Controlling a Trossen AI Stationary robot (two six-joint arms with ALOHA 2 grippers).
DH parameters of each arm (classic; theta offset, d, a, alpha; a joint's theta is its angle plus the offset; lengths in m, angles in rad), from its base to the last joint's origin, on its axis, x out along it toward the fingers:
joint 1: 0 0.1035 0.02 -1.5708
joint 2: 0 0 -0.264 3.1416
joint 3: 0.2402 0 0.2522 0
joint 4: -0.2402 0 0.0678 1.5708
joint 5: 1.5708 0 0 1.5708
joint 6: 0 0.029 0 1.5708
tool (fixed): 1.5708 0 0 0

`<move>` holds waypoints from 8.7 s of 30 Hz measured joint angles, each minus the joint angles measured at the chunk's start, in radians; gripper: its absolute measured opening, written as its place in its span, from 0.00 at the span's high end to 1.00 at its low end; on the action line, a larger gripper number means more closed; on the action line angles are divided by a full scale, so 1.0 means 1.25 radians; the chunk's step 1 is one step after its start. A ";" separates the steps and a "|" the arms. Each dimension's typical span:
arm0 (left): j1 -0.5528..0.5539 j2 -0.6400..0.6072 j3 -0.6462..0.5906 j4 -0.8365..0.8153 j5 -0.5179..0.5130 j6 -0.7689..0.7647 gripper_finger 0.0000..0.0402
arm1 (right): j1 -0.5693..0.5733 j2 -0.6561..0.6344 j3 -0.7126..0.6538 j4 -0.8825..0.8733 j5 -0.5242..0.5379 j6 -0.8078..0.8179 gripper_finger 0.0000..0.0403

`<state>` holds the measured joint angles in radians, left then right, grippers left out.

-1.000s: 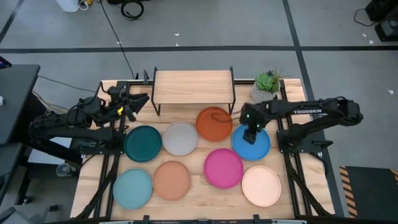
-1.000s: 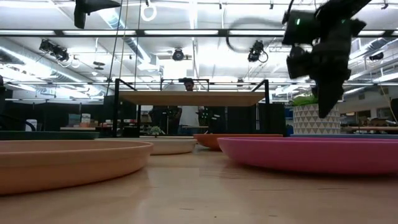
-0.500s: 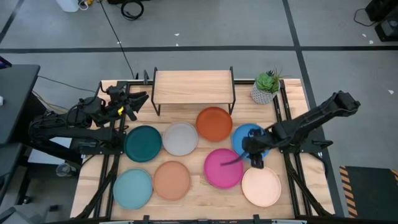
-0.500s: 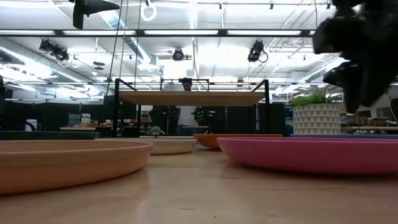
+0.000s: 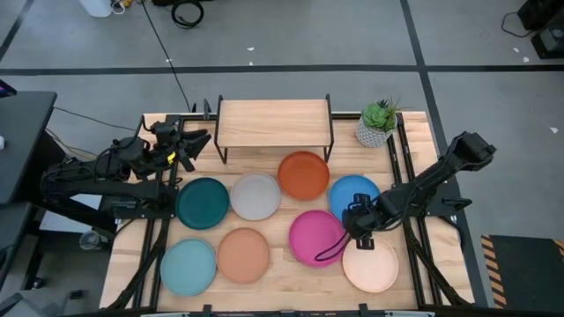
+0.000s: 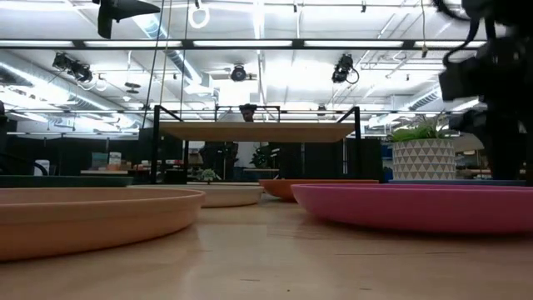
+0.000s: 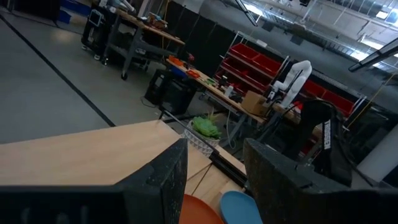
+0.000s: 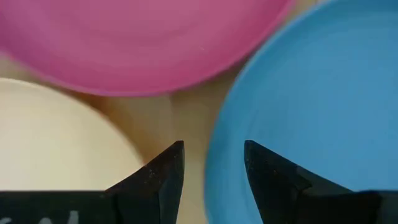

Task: Place and stack plates onto a shelf
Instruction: Put the blue plate on the shelf, then stack the dark green plate on top of the blue plate on the shelf, then put the brown plate on the shelf

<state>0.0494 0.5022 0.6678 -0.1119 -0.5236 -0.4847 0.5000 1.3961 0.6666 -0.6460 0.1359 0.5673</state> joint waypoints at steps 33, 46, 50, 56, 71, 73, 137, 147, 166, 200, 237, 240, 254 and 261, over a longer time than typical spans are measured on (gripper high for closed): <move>0.000 0.001 0.000 0.000 0.000 0.000 0.59 | -0.015 -0.032 0.502 -0.735 0.187 0.067 0.95; -0.001 0.019 0.000 0.006 0.042 -0.110 0.61 | -0.277 0.028 0.679 -0.582 0.357 -0.481 0.94; -0.002 0.038 0.032 -0.062 0.074 -0.121 0.62 | -0.358 0.051 0.680 -0.437 0.352 -0.665 0.94; -0.001 0.098 0.177 -0.289 0.068 -0.068 0.62 | -0.479 0.111 0.680 -0.250 0.252 -0.854 0.94; -0.001 0.122 0.283 -0.434 0.087 -0.048 0.62 | -0.597 0.280 0.680 -0.216 0.210 -0.832 0.92; -0.001 0.125 0.283 -0.436 0.103 -0.048 0.62 | -0.597 0.281 0.681 -0.242 0.211 -0.796 0.89; -0.332 0.730 0.111 -0.548 0.305 -0.454 0.61 | -0.541 -0.083 0.680 -0.350 0.062 -0.384 0.58; -0.336 0.777 0.064 -0.548 0.296 -0.514 0.61 | -0.538 -0.083 0.680 -0.342 0.063 -0.385 0.58; -0.330 0.709 0.116 -0.634 0.439 -0.522 0.95 | -0.537 -0.083 0.680 -0.336 0.063 -0.378 0.58; 0.122 0.903 0.913 -0.606 0.492 0.350 0.96 | -0.537 -0.171 0.680 -0.372 0.191 -0.235 0.58; 0.201 1.211 1.148 -0.719 0.408 0.785 0.76 | -0.537 -0.227 0.680 -0.401 0.257 -0.203 0.58; 0.200 1.201 1.148 -0.753 0.379 0.752 0.67 | -0.537 -0.227 0.680 -0.401 0.265 -0.205 0.58; 0.019 0.955 1.009 -0.931 0.600 0.492 0.64 | -0.539 -0.227 0.680 -0.394 0.277 -0.267 0.58; -0.230 0.781 0.694 -0.766 0.609 0.196 0.65 | -0.539 -0.227 0.680 -0.394 0.276 -0.280 0.58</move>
<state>-0.2383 1.4784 1.5354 -1.0695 0.2371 -0.2394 -0.1734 1.1118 1.5166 -1.1389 0.4812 0.2168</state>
